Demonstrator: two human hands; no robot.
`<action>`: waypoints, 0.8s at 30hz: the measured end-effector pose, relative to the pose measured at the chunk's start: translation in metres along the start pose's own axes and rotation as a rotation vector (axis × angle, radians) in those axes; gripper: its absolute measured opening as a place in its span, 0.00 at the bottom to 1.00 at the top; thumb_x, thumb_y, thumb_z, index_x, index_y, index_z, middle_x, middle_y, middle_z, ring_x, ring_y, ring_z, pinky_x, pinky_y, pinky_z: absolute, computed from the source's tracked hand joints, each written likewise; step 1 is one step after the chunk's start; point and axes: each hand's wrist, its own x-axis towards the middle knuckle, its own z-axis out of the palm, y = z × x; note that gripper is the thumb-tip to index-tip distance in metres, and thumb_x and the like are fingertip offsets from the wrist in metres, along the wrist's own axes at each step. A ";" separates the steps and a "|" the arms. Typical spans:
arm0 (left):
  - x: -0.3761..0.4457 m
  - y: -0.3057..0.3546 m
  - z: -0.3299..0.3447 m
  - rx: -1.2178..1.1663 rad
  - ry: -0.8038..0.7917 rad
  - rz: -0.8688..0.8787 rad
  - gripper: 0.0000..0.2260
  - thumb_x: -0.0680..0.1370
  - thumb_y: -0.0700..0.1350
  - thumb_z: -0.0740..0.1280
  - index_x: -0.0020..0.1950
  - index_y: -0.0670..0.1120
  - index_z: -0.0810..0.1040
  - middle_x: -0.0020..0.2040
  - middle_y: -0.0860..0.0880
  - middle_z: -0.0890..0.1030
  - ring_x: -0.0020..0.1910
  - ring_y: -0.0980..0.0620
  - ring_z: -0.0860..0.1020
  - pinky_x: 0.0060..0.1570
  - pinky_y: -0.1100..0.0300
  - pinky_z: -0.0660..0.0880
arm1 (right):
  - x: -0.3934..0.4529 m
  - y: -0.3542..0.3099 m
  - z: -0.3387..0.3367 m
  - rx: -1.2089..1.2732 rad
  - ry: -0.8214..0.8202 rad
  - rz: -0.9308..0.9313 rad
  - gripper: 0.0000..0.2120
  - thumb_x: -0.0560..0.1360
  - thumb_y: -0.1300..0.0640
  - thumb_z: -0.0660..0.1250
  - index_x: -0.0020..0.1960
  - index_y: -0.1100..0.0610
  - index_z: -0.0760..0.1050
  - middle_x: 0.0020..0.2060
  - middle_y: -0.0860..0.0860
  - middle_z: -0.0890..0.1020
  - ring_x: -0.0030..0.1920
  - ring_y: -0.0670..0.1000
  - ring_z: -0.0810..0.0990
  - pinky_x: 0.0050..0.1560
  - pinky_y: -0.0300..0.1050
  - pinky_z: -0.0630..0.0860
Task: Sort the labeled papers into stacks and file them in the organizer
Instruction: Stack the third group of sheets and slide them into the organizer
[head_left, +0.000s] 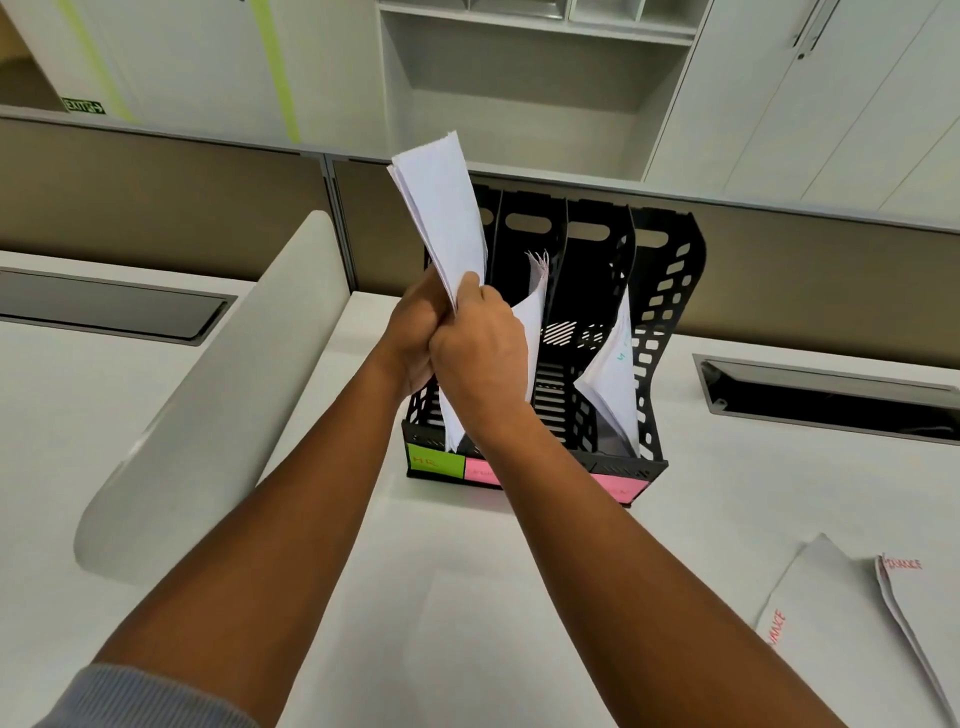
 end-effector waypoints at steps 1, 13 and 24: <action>0.001 0.000 -0.001 -0.010 0.001 0.008 0.11 0.82 0.47 0.58 0.52 0.48 0.81 0.44 0.52 0.85 0.44 0.54 0.83 0.48 0.61 0.79 | 0.001 0.000 0.002 0.005 -0.002 0.003 0.22 0.74 0.65 0.56 0.68 0.64 0.66 0.52 0.62 0.77 0.47 0.62 0.78 0.41 0.48 0.69; 0.014 -0.036 -0.022 0.127 0.094 -0.101 0.19 0.79 0.53 0.59 0.66 0.48 0.77 0.61 0.43 0.81 0.63 0.44 0.78 0.67 0.45 0.71 | -0.005 0.024 0.047 0.082 -0.247 0.227 0.21 0.76 0.63 0.59 0.68 0.64 0.63 0.57 0.61 0.73 0.53 0.61 0.77 0.52 0.52 0.75; 0.002 -0.049 -0.028 0.119 0.287 -0.150 0.22 0.79 0.63 0.57 0.65 0.52 0.76 0.57 0.51 0.82 0.54 0.55 0.79 0.48 0.59 0.77 | -0.022 0.035 0.056 0.108 -0.335 0.375 0.19 0.76 0.60 0.63 0.65 0.63 0.66 0.57 0.60 0.78 0.57 0.61 0.78 0.54 0.52 0.76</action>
